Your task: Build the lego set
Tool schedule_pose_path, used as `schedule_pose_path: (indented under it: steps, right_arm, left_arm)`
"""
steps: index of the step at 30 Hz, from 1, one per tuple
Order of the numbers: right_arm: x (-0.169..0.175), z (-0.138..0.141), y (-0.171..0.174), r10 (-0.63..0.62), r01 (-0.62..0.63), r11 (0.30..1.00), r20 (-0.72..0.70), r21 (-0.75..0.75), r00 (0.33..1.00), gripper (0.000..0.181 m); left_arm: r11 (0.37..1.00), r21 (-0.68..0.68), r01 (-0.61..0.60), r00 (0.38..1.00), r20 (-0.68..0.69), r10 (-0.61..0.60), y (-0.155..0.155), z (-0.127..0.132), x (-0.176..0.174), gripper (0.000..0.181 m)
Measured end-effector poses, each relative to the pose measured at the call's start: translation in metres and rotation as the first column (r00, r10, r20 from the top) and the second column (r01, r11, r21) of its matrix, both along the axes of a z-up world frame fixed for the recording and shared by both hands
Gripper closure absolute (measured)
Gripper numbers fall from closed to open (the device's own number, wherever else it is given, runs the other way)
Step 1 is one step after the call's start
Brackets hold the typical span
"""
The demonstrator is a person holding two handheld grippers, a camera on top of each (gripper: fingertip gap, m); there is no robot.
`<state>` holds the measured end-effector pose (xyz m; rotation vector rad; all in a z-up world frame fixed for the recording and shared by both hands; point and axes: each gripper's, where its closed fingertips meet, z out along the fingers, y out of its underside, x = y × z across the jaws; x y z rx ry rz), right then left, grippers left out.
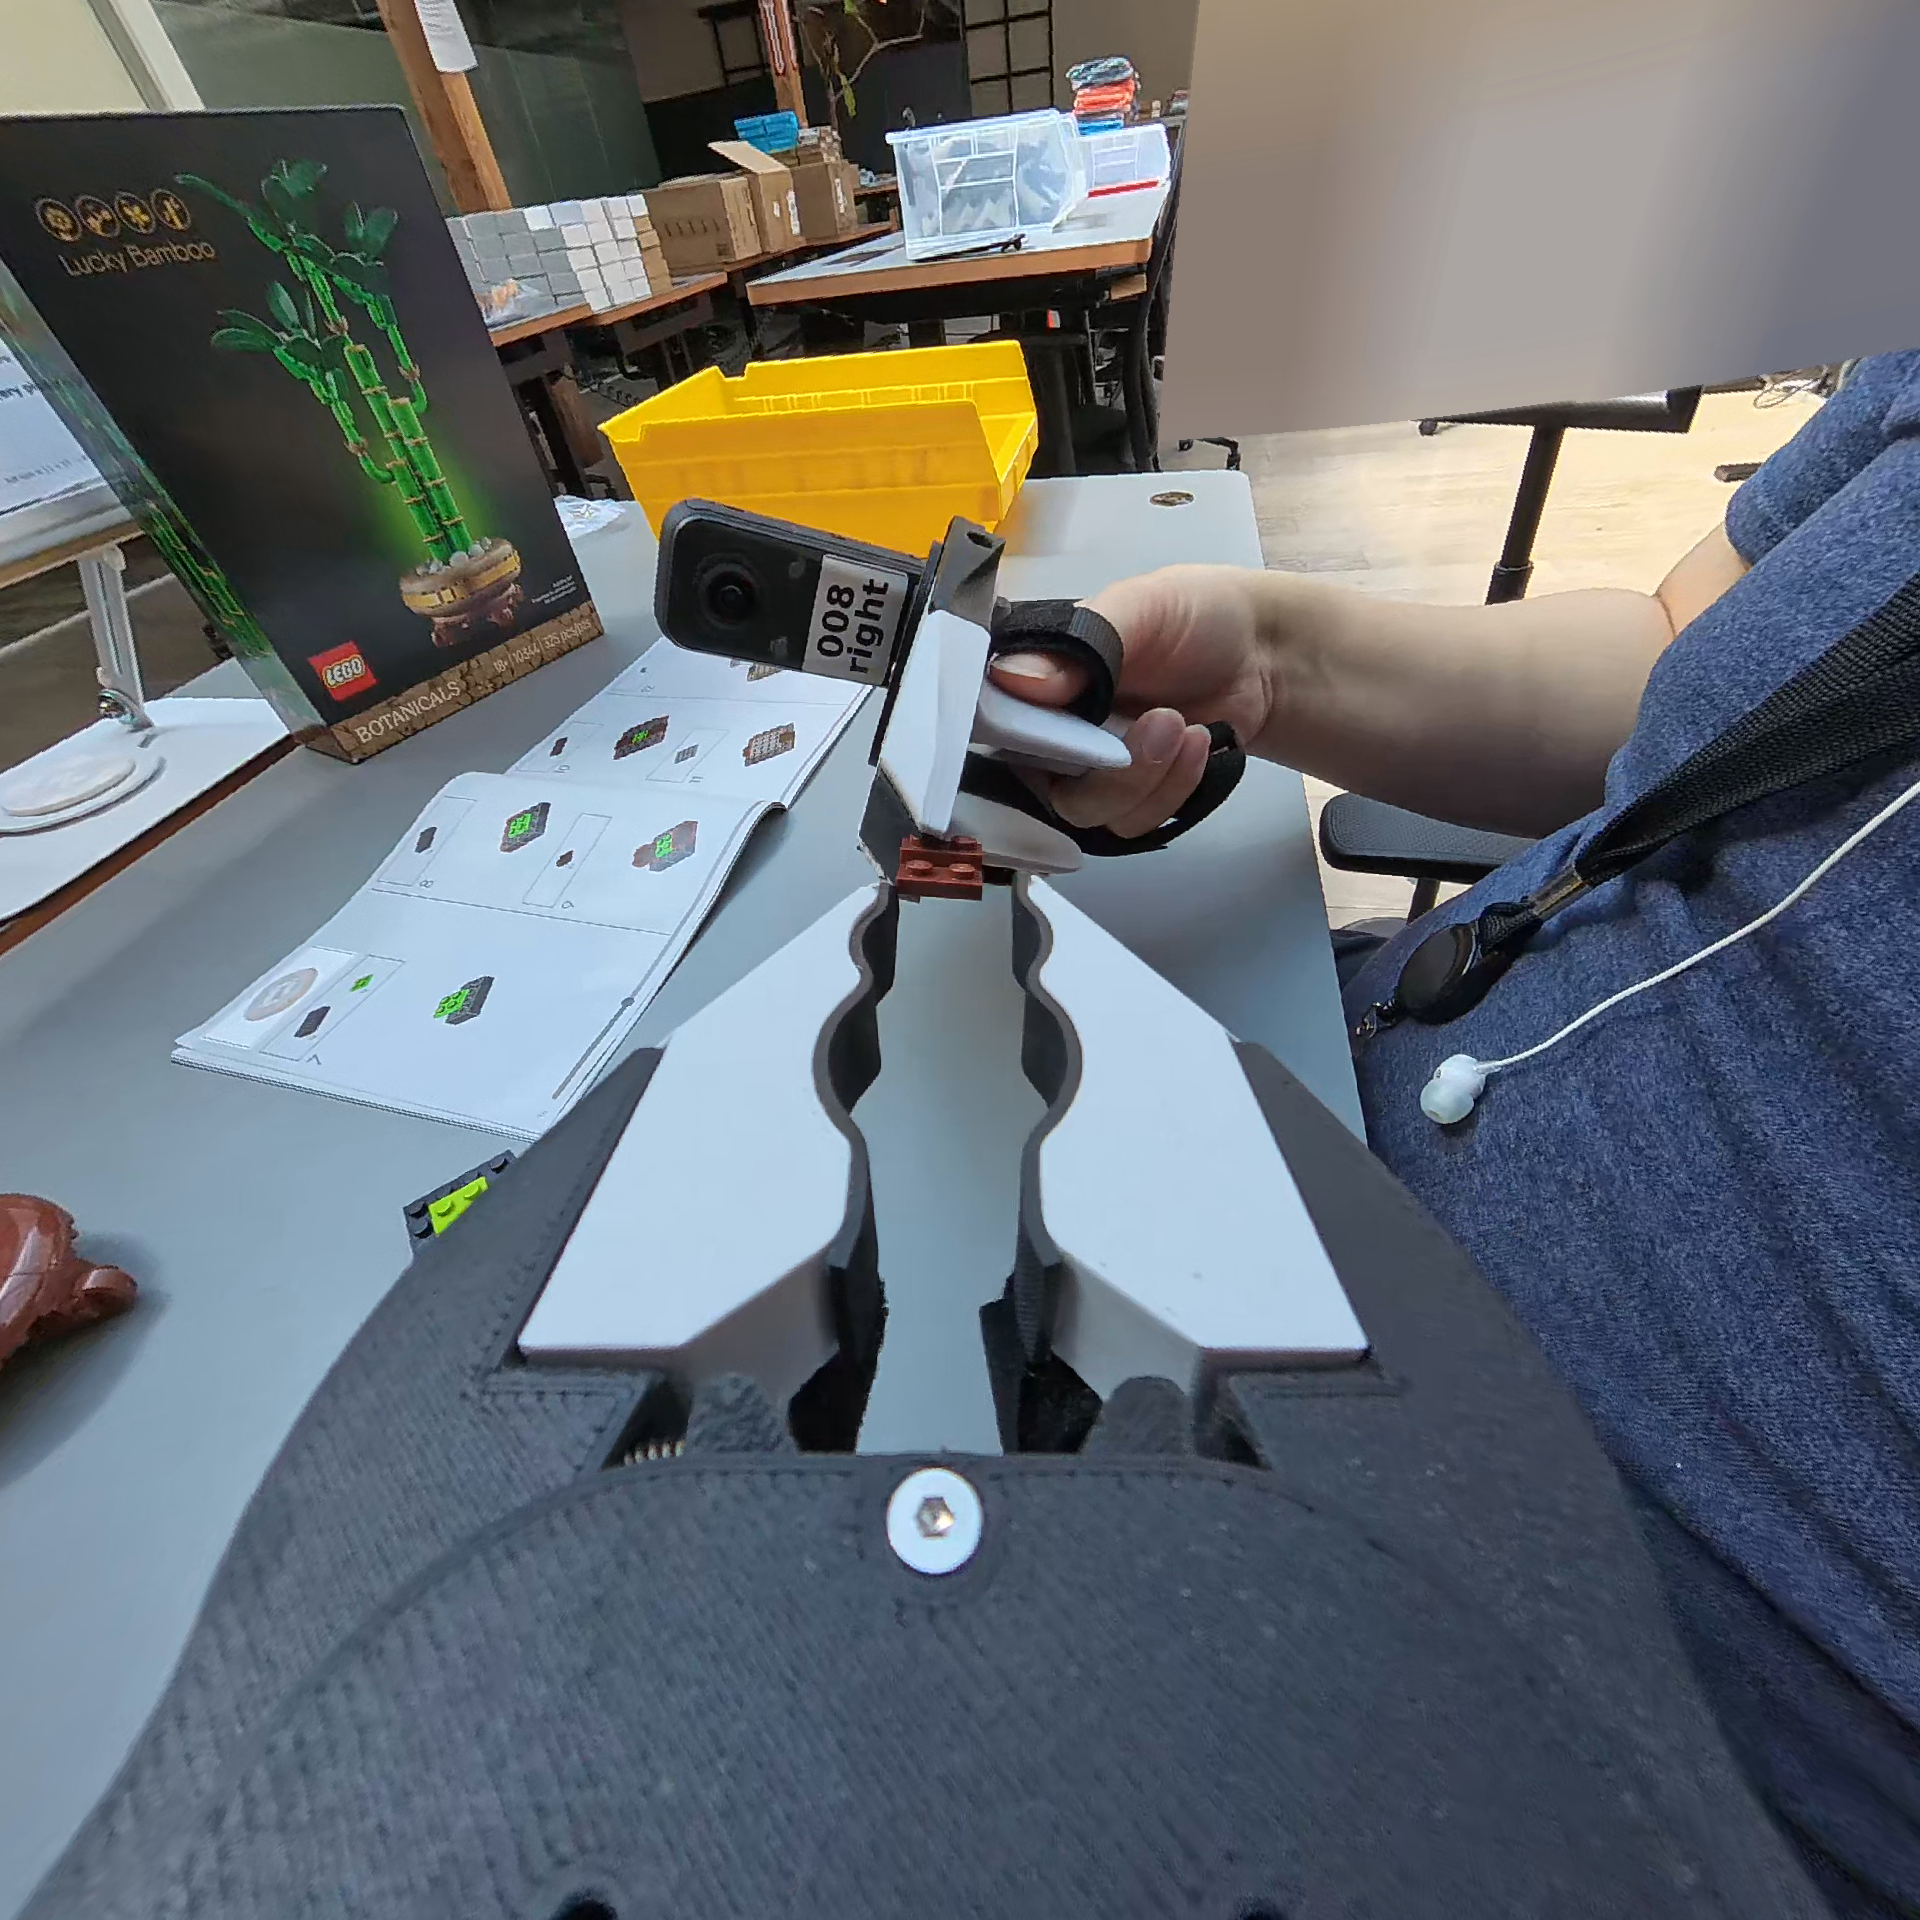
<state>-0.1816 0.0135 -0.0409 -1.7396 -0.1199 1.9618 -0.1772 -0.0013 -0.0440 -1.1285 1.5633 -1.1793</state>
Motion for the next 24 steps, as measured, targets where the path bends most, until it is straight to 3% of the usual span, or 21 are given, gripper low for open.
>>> schedule_pose_path:
  steps: [7, 9, 11, 13, 15, 19, 24]
  right_arm:
    - [0.001, 0.006, -0.002, -0.001, 0.001, 0.998, -0.002, 0.06, 1.0, 0.172]
    - [0.005, 0.017, -0.004, -0.044, 0.037, 0.974, 0.027, 0.223, 0.999, 0.149]
    - [0.008, 0.029, -0.01, -0.152, 0.074, 0.864, 0.118, 0.497, 0.981, 0.143]
    - [0.009, 0.032, -0.016, -0.305, 0.045, 0.678, 0.224, 0.734, 0.926, 0.142]
    - [0.01, 0.03, -0.015, -0.439, -0.016, 0.545, 0.301, 0.838, 0.846, 0.143]
    - [0.0, 0.024, -0.019, -0.398, -0.095, 0.571, 0.376, 0.816, 0.837, 0.146]
    - [-0.005, 0.022, -0.02, -0.425, -0.113, 0.534, 0.381, 0.838, 0.821, 0.152]
  left_arm:
    - [0.999, 0.028, -0.018, 1.0, 0.015, 0.018, 0.002, 0.003, 0.002, 0.166]
    - [1.0, -0.004, -0.017, 1.0, 0.026, 0.017, 0.003, 0.007, 0.002, 0.168]
    - [0.998, -0.069, 0.005, 0.999, 0.041, -0.003, 0.002, 0.012, -0.001, 0.167]
    - [0.99, -0.137, 0.044, 0.997, 0.065, -0.036, 0.0, 0.018, -0.004, 0.167]
    - [0.982, -0.171, 0.075, 0.995, 0.073, -0.063, -0.003, 0.02, -0.006, 0.167]
    - [0.984, -0.161, 0.08, 0.996, 0.056, -0.071, -0.006, 0.017, -0.005, 0.167]
    - [0.985, -0.155, 0.081, 0.996, 0.039, -0.076, -0.009, 0.016, -0.002, 0.167]
